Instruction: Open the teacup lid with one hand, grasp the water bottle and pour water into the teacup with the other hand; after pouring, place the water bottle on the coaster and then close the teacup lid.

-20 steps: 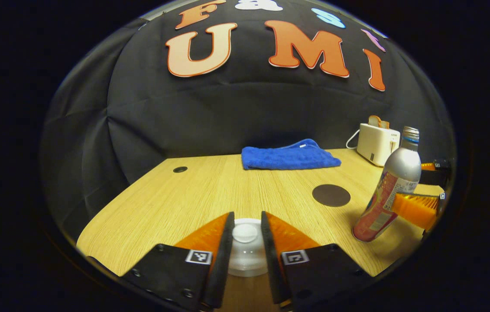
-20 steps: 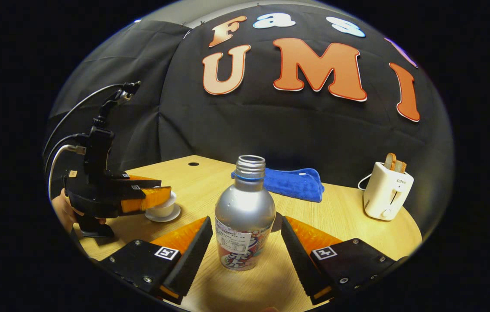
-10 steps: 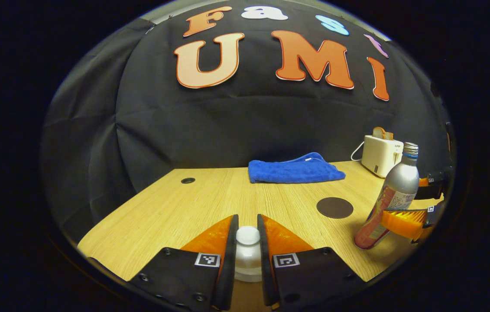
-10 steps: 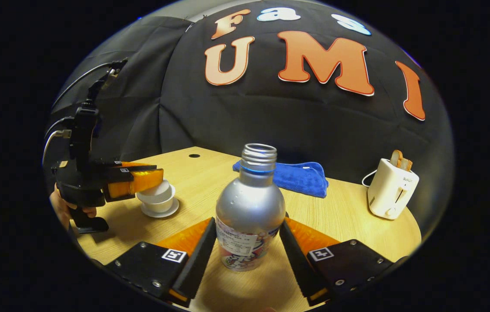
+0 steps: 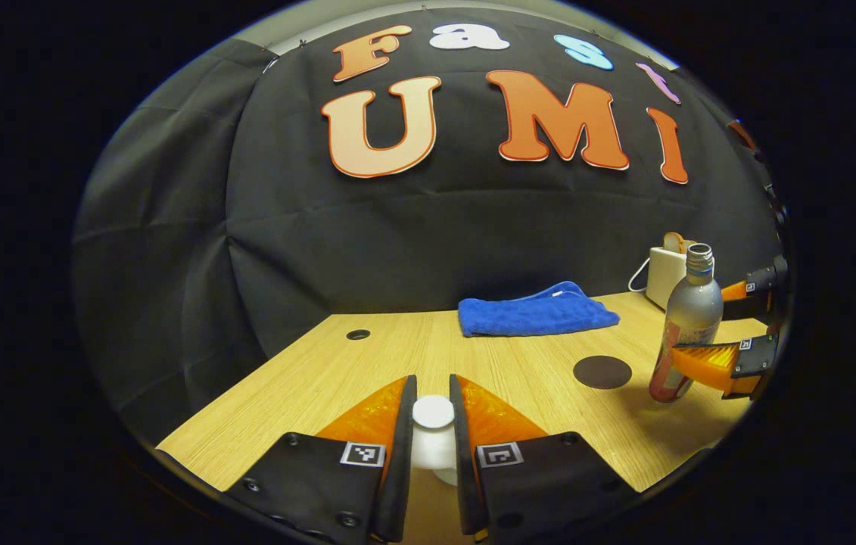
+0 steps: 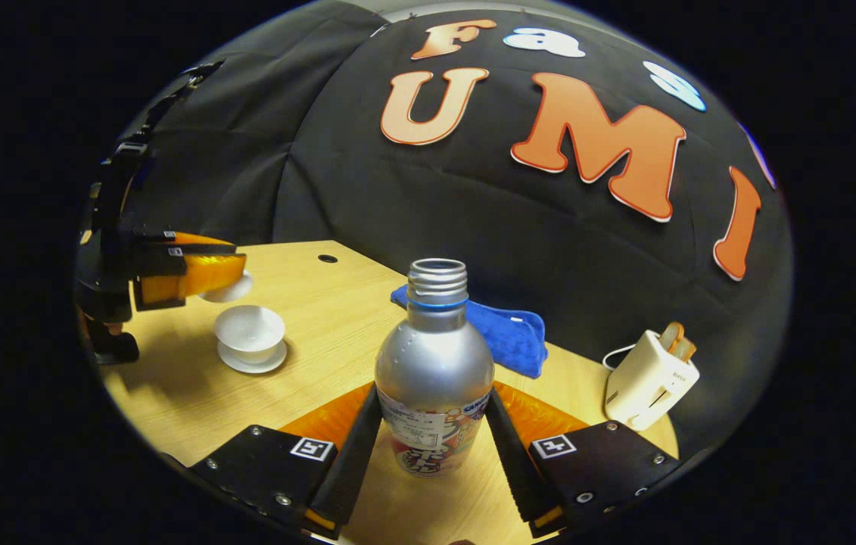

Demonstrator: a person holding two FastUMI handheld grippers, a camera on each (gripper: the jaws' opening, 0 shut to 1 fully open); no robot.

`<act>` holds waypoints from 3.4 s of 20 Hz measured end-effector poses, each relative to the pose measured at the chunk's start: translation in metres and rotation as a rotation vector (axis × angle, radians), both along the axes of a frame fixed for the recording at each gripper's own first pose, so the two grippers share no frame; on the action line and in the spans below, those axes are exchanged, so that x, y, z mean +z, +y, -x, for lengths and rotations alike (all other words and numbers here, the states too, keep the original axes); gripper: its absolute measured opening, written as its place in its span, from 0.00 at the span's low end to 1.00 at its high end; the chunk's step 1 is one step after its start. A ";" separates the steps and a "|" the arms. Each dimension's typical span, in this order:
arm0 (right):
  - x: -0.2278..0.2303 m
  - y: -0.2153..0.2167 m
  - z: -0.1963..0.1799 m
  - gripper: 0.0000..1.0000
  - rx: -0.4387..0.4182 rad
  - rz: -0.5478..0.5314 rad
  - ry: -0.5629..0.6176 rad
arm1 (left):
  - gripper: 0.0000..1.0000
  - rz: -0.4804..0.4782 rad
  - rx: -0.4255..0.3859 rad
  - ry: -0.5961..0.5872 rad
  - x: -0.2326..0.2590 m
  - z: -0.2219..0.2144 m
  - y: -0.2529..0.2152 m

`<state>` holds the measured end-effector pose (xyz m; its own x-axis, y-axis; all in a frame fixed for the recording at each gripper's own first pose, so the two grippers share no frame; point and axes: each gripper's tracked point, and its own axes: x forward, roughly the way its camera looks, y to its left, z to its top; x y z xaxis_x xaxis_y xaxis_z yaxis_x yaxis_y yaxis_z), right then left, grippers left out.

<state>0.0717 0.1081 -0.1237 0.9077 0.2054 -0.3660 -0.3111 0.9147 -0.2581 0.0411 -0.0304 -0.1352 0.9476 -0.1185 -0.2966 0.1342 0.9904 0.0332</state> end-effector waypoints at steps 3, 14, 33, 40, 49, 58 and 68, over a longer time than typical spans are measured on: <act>0.009 0.000 -0.011 0.80 0.014 0.097 -0.030 | 0.27 0.004 0.034 -0.001 0.003 0.005 0.021; 0.034 0.029 -0.035 0.79 0.137 0.423 -0.189 | 0.30 -0.023 0.166 -0.025 0.013 0.030 0.103; 0.040 0.077 -0.058 0.78 0.212 0.840 -0.424 | 0.31 -0.025 0.252 -0.006 -0.002 0.056 0.163; 0.047 0.089 -0.060 0.78 0.244 1.000 -0.536 | 0.31 -0.024 0.261 -0.001 -0.007 0.060 0.168; 0.054 0.092 -0.058 0.78 0.240 1.138 -0.646 | 0.31 -0.030 0.266 0.009 -0.012 0.062 0.171; 0.070 0.095 -0.062 0.78 0.240 1.230 -0.732 | 0.31 -0.029 0.269 0.018 -0.017 0.062 0.173; 0.097 0.093 -0.066 0.78 0.213 1.272 -0.810 | 0.30 -0.027 0.268 0.015 -0.017 0.061 0.174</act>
